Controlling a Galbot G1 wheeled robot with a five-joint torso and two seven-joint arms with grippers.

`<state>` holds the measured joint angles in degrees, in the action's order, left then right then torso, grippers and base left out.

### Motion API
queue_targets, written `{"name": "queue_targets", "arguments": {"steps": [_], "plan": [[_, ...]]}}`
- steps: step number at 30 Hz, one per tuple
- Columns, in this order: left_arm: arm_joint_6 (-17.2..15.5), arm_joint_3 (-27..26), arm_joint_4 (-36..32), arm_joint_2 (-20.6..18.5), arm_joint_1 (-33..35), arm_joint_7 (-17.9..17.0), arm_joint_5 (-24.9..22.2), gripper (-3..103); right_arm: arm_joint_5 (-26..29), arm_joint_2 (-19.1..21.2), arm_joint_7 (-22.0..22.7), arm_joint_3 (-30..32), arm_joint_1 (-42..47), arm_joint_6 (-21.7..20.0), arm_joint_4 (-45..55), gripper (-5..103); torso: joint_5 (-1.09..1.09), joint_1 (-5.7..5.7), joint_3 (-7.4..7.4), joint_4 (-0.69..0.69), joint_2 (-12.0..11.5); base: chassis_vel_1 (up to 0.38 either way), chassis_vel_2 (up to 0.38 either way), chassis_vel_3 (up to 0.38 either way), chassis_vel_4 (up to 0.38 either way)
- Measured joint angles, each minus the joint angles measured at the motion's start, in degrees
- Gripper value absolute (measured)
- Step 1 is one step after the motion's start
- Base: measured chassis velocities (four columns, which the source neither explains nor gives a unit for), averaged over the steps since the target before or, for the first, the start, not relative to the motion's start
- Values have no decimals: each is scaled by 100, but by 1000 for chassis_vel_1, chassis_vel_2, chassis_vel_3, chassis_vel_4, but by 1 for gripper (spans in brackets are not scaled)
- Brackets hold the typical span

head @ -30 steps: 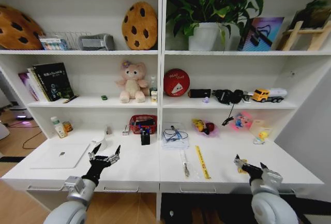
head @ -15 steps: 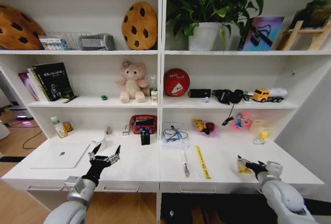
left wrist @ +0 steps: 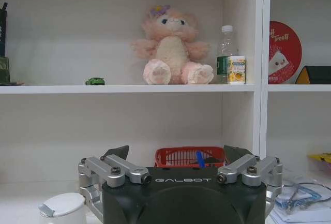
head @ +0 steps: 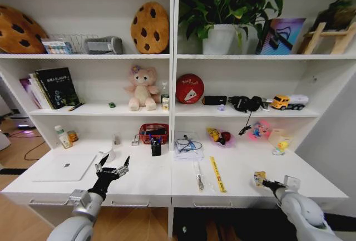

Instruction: Organize the objects on the table.

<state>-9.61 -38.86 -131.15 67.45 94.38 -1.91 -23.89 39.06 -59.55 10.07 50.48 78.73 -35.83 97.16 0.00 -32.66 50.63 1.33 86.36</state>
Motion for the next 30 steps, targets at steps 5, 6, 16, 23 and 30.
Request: {"name": "queue_targets", "arguments": {"steps": [5, 6, 16, 23, 30], "plan": [[0, 0, 0, 0, 0, 0, 0, 100, -125, 44, -247, -20, -60, 130, -140, 74, -1, 0, 0, 0, 0, 0, 0, 0, 0], [0, 0, 0, 0, 0, 0, 0, 100, -154, 45, -273, -28, -65, 159, -168, 74, 0, 0, 0, 0, 0, 0, 0, 0, 0], [0, 0, 0, 0, 0, 0, 0, 100, -384, 6, -631, -32, -15, 411, -292, 36, 0, 0, 0, 0, 0, 0, 0, 0, 0], [0, 0, 0, 0, 0, 0, 0, 100, -474, -35, -793, -30, -9, 560, -349, 14, -1, 0, 0, 0, 1, 0, 0, 0, 0], [0, 0, 0, 0, 0, 0, 0, 100, -921, 16, -1076, -24, 77, 1024, -38, 1, 0, 0, 0, 1, 1, 0, 0, 0, 0]]}}
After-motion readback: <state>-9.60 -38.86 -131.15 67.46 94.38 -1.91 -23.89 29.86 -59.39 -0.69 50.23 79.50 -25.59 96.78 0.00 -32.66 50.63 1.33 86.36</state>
